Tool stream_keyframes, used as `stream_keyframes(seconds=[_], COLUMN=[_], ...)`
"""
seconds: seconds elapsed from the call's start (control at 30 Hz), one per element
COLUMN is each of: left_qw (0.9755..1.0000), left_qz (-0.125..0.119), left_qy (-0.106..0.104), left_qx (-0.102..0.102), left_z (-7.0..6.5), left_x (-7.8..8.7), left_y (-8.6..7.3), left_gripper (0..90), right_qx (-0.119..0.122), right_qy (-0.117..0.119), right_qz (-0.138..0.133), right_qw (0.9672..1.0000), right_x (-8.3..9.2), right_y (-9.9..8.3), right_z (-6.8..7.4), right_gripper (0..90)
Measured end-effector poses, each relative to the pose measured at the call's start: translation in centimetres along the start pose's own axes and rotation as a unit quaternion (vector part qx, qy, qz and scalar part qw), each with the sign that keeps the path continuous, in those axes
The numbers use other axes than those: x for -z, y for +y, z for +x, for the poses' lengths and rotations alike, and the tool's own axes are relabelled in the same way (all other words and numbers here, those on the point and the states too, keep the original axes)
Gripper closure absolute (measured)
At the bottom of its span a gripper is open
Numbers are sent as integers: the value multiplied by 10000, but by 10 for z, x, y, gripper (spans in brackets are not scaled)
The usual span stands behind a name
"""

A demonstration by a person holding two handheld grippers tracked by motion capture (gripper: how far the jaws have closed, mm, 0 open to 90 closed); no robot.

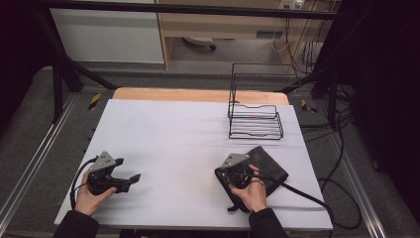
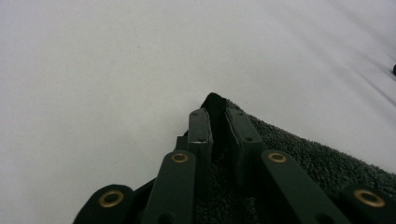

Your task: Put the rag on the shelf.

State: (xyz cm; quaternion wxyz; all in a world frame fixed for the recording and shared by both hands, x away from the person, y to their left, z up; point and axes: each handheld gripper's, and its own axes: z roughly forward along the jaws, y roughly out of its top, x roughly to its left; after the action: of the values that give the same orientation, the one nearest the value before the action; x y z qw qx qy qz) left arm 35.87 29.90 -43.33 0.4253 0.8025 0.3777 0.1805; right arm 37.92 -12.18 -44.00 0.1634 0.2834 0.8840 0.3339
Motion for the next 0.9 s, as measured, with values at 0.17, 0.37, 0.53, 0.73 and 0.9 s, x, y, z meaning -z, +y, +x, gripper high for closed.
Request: stream_keyframes(seconds=[0.17,0.37,0.53,0.73,0.9], left_qw=[10000,10000,10000,10000,10000], left_qz=[5,9,9,19,12], left_qy=[7,13,19,30,34], left_qx=[0,1,5,22,48], left_z=[0,0,1,1,1], left_x=[0,0,0,0,0], left_y=[0,0,0,0,0], left_gripper=[90,91,92,93,93], right_qx=[-11,-78,-70,75,186], right_qy=[-31,111,361,684,939], right_qz=[-169,-486,-623,-696,-696], right_qw=[9999,9987,9974,9952,9930], right_x=[3,11,10,4,-4], right_y=[1,4,8,20,28], right_z=[1,2,6,19,32], right_gripper=[839,844,844,844,843])
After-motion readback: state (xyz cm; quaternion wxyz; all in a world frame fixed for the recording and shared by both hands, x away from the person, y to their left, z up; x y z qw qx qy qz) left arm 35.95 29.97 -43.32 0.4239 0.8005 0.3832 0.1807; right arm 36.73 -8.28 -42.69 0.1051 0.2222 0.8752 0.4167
